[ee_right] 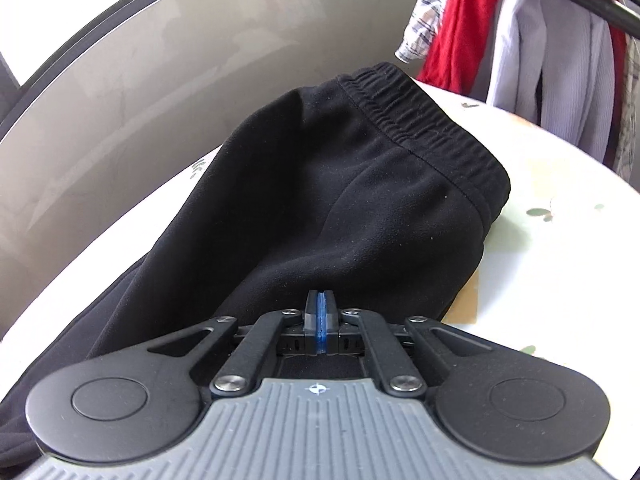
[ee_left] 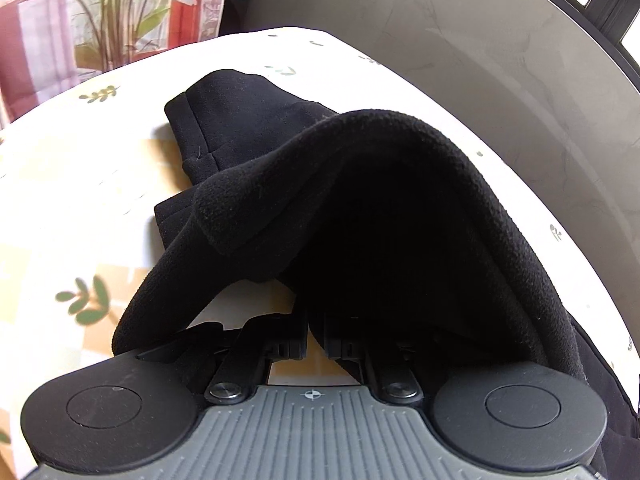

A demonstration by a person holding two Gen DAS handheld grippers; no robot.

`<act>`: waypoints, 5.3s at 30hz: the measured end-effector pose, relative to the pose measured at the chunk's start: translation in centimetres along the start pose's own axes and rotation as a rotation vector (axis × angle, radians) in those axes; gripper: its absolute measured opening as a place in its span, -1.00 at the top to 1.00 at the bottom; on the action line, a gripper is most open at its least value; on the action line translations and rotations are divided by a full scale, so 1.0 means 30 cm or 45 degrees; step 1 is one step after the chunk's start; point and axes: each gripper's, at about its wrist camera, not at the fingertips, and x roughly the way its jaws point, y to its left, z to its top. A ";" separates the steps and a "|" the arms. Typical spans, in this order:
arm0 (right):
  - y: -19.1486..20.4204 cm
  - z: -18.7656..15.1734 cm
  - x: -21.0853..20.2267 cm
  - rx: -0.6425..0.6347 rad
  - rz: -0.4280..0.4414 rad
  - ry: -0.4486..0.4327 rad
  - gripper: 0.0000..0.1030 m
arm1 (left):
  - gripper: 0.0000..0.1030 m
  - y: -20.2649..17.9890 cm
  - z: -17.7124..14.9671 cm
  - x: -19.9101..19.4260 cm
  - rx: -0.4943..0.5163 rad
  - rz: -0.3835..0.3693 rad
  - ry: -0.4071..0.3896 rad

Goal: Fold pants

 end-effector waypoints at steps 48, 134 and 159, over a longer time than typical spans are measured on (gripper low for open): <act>0.472 0.092 0.308 -0.418 0.343 0.158 0.87 | 0.48 -0.174 0.371 0.052 0.183 -0.154 -0.156; 0.495 -0.408 -0.049 -1.050 0.028 0.213 -0.13 | 0.63 0.233 0.318 -0.056 -0.182 -0.207 -0.162; 0.440 -0.203 -0.179 -0.924 0.127 0.129 0.93 | 0.65 0.247 0.299 -0.106 -0.173 -0.249 -0.161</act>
